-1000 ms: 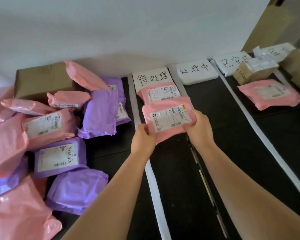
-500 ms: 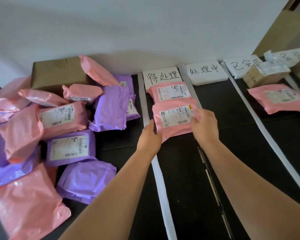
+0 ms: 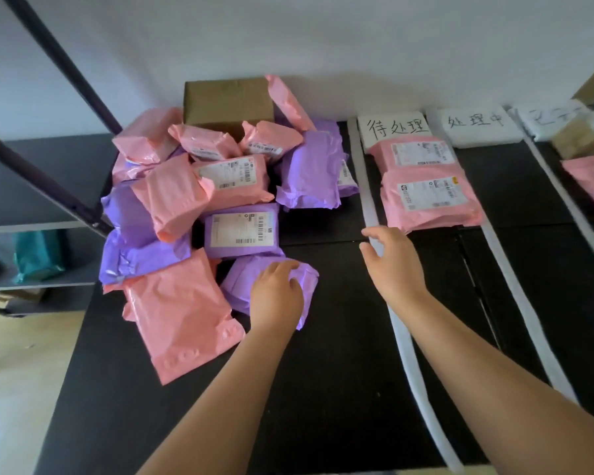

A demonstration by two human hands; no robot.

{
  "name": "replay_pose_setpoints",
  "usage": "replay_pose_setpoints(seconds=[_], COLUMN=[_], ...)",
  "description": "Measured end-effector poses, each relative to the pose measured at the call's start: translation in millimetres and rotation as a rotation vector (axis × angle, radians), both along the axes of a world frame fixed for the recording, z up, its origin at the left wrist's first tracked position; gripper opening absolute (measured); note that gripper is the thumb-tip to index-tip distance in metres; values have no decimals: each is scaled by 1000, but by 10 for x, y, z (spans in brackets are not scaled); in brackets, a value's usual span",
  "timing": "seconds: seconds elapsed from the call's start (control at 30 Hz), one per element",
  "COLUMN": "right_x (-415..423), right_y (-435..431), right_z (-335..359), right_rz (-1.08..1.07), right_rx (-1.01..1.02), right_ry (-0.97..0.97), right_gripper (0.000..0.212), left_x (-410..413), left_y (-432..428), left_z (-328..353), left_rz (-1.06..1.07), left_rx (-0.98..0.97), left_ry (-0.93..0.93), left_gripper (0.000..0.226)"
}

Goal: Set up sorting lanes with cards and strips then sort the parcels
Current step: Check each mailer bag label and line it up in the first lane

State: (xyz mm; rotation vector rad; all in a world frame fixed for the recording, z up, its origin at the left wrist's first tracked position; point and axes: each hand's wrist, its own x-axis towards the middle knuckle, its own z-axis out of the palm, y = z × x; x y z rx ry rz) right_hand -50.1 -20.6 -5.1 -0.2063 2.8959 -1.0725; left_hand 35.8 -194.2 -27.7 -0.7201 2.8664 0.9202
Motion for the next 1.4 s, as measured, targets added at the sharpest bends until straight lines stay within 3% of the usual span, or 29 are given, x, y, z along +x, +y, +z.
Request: replay_pose_setpoints(seconds=[0.23, 0.47, 0.73, 0.93, 1.13, 1.4], right_x=[865, 1013, 883, 933, 942, 858], right_y=[-671, -924, -952, -790, -605, -536], right_z=[-533, -754, -652, -253, 302, 968], right_rz=[340, 360, 379, 161, 15, 103], right_rx=[271, 508, 636, 438, 203, -158], right_ry=[-33, 51, 100, 165, 202, -35], right_gripper=[28, 41, 22, 14, 13, 15], left_x=[724, 1005, 1094, 1077, 943, 710], left_y=[-579, -700, -664, -653, -787, -967], left_z=[-308, -301, -159, 111, 489, 1187], left_rz=[-208, -214, -83, 43, 83, 9], left_rx=[-306, -313, -193, -94, -7, -77], left_ry=[-58, -108, 5, 143, 247, 531], left_gripper=[50, 56, 49, 44, 56, 51])
